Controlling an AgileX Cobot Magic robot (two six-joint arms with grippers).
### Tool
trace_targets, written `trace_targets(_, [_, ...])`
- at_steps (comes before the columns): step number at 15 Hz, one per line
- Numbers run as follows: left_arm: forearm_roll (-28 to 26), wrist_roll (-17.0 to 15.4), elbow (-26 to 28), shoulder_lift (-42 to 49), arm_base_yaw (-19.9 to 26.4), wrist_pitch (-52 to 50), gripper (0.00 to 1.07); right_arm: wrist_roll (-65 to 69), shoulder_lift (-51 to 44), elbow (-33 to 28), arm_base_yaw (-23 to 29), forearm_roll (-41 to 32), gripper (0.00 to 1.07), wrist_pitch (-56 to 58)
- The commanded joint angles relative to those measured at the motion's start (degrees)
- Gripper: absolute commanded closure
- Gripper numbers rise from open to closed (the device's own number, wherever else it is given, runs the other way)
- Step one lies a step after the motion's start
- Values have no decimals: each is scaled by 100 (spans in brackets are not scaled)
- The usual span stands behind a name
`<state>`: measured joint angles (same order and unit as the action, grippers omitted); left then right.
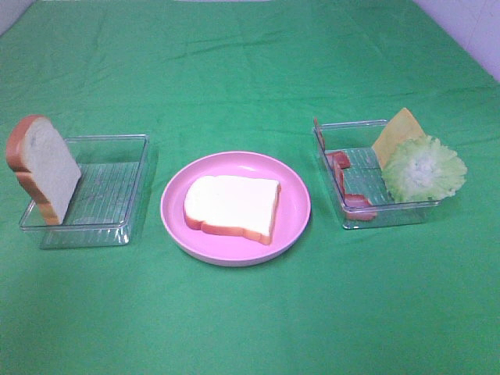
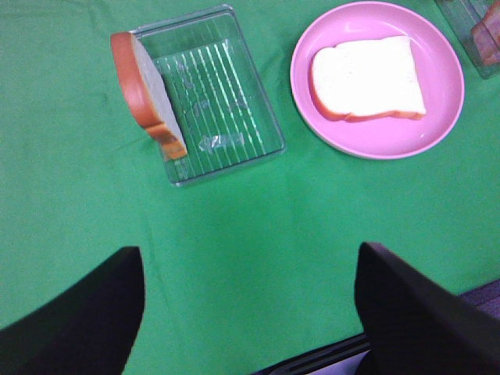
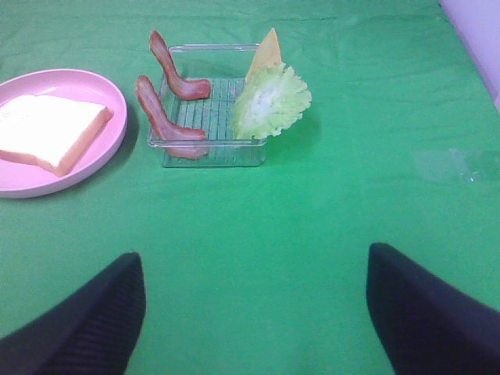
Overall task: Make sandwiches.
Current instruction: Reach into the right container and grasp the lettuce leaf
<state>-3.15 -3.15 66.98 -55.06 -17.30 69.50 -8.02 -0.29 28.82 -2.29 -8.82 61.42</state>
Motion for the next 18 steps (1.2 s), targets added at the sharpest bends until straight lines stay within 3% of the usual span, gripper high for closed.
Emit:
trace_targets(1, [57,-103,-636,773,-17,97,35,-34,-92,0,-29,-11,32,-46])
trace_targets(6, [143,-97,-1977,2412,-17,86,35,-34,-92,0,-29,-11,32,-46])
trace_targets(10, [676,-34,-3025,3770,-17,-80,35,-34,-92,0,-29,-11,32,-46])
trace_targets(13, [745,-34,-3466,4555,-17,-97,35,-34,-92,0,-29,-11,32,-46])
trace_targets(18, [728,57,-3604,5707,-17,-321,35,-34,-80,0,-29,-309,32,-57])
